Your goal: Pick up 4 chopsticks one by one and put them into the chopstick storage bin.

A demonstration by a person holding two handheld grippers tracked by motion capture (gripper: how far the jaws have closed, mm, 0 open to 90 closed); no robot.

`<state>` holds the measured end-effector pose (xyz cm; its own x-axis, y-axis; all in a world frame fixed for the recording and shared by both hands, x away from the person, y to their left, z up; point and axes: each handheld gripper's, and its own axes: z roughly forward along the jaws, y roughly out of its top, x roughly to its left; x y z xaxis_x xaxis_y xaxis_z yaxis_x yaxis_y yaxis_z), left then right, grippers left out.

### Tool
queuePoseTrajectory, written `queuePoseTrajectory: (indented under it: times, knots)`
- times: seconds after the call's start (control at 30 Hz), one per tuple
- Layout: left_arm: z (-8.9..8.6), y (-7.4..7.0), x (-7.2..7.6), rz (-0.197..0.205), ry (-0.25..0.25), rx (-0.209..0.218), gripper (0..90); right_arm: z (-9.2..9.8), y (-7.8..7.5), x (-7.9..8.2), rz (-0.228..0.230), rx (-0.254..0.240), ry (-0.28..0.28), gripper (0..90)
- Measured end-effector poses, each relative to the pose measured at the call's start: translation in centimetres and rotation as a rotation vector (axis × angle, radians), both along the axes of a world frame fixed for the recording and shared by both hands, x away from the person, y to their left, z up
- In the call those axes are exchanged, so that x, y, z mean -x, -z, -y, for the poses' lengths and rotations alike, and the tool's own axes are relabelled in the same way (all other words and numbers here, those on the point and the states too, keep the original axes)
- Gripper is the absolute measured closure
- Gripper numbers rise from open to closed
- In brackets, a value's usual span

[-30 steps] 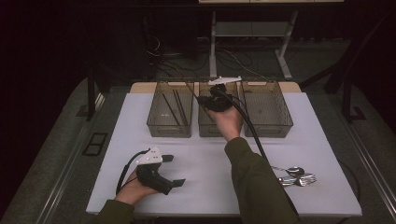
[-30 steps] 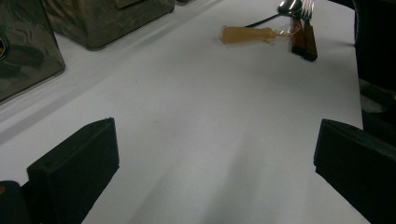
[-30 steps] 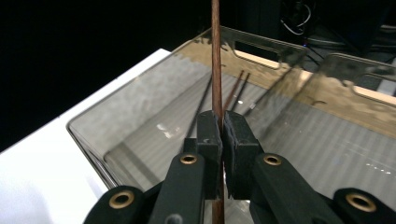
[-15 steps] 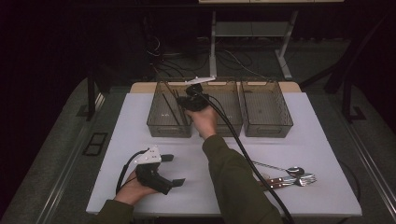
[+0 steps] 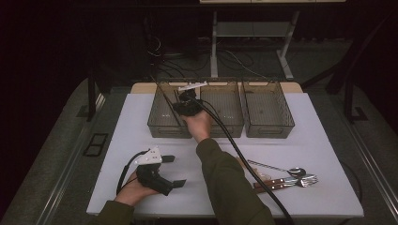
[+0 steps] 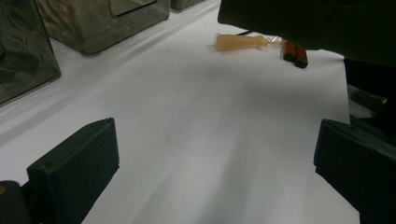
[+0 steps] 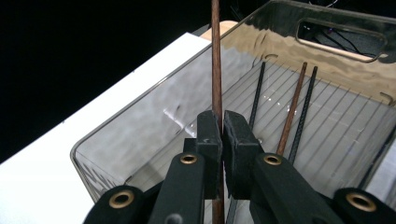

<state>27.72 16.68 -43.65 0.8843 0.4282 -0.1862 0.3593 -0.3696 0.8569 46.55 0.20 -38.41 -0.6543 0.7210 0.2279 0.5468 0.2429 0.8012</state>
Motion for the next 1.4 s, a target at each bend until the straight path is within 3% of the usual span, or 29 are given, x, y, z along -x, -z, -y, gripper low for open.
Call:
queuePoseTrajectory:
  times: [0.27, 0.33, 0.53, 0.77, 1.07, 1.17, 1.3, 1.4]
  knots:
    - [0.0, 0.0, 0.0, -0.005, -0.003, 0.005, 0.0, -0.2, 0.8, 0.3, 0.008, 0.06, 0.011, 84.2]
    - [0.0, 0.0, 0.0, -0.004, -0.004, 0.005, 0.0, -0.1, 0.7, 0.4, 0.012, 0.051, 0.008, 76.6]
    - [0.0, 0.1, 0.0, -0.002, -0.004, 0.003, 0.0, 0.5, 0.4, 0.4, 0.021, 0.064, -0.008, 67.6]
    - [0.0, 0.1, -0.1, -0.005, -0.008, 0.001, 0.0, 1.8, 0.0, 0.6, 0.0, 0.051, -0.051, 54.0]
    - [-0.1, 0.2, -0.1, -0.009, -0.014, -0.002, 0.0, 4.8, -0.8, 2.0, -0.011, 0.046, -0.145, 42.5]
    - [-0.1, 0.3, -0.1, -0.01, -0.021, -0.003, 0.0, 6.1, -0.9, 2.7, -0.01, 0.015, -0.162, 39.8]
    - [-0.1, 0.2, -0.1, -0.006, -0.022, -0.016, 0.0, 7.8, -1.2, 3.7, 0.02, 0.048, -0.185, 37.2]
    - [0.0, 0.2, 0.0, -0.006, -0.02, -0.025, 0.0, 9.4, -1.5, 4.6, 0.034, 0.029, -0.19, 36.1]
